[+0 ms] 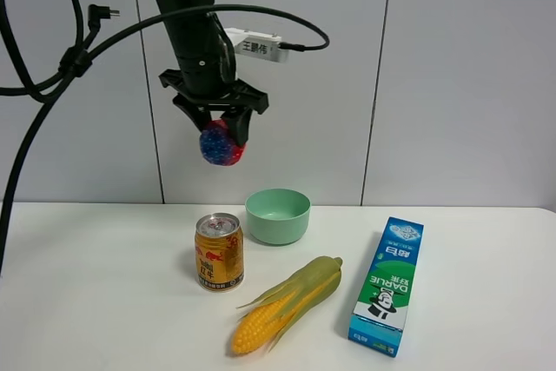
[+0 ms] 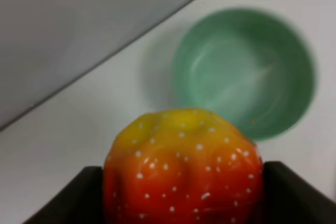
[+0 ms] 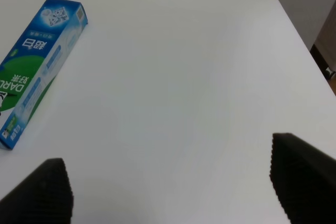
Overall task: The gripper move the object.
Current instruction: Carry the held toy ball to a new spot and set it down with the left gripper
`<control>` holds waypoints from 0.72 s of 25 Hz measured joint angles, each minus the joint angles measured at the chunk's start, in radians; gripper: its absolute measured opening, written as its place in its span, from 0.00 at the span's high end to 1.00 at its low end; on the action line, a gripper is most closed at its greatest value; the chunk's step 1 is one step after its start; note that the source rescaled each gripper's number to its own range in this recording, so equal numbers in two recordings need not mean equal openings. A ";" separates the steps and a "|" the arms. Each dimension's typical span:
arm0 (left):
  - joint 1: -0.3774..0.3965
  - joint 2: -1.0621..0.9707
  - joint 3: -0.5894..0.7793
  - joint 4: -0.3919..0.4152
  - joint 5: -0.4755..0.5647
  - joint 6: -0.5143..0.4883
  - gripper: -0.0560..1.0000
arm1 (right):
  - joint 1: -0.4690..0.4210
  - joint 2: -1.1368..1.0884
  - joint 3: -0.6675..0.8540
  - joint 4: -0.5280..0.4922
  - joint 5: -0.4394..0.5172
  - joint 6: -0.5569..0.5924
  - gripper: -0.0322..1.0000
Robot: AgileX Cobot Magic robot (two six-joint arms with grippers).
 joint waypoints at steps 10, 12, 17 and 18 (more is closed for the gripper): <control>0.144 -0.005 0.075 -0.040 0.014 -0.002 0.92 | 0.000 0.000 0.000 0.000 0.000 0.000 0.00; 0.159 -0.006 0.132 -0.059 -0.043 -0.003 0.92 | 0.000 0.000 0.000 0.000 0.000 0.000 0.00; 0.169 -0.006 0.306 -0.098 -0.241 -0.003 0.92 | 0.000 0.000 0.000 0.000 0.000 0.000 0.00; 0.169 -0.006 0.335 -0.101 -0.292 -0.003 0.92 | 0.000 0.000 0.000 0.000 0.000 0.000 0.00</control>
